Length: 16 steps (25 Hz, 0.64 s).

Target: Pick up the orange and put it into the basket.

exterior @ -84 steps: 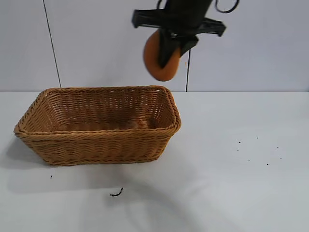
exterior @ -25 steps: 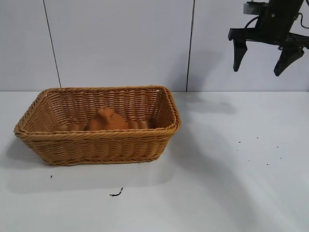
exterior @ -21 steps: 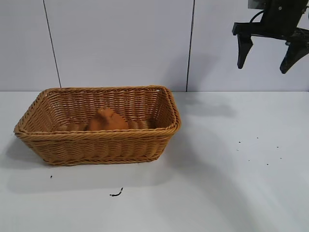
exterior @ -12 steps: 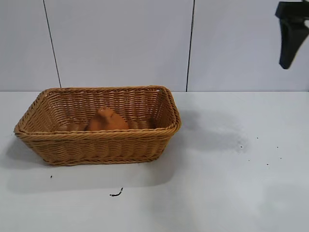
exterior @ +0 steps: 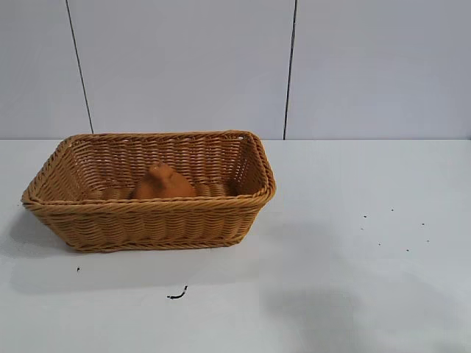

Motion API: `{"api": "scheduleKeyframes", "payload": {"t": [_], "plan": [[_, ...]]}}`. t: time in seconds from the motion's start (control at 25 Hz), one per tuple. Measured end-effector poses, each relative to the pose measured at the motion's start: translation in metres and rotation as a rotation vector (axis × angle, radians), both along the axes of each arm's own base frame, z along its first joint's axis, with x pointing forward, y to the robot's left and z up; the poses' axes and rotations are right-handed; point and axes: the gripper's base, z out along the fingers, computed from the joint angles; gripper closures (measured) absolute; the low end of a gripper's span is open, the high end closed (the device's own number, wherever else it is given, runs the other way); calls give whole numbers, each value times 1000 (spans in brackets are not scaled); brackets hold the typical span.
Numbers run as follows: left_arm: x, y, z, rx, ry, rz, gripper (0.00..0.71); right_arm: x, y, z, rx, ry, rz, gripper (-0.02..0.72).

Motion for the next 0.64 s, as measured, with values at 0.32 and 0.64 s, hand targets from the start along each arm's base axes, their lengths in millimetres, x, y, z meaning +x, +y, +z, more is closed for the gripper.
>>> {"api": "scheduleKeyframes", "payload": {"t": [0.32, 0.64], "plan": [[0, 0, 0, 0, 0, 0, 44, -43, -2, 6, 9, -284, -3, 73], [0, 0, 0, 0, 0, 0, 44, -49, -2, 6, 11, -321, -3, 73]]}}
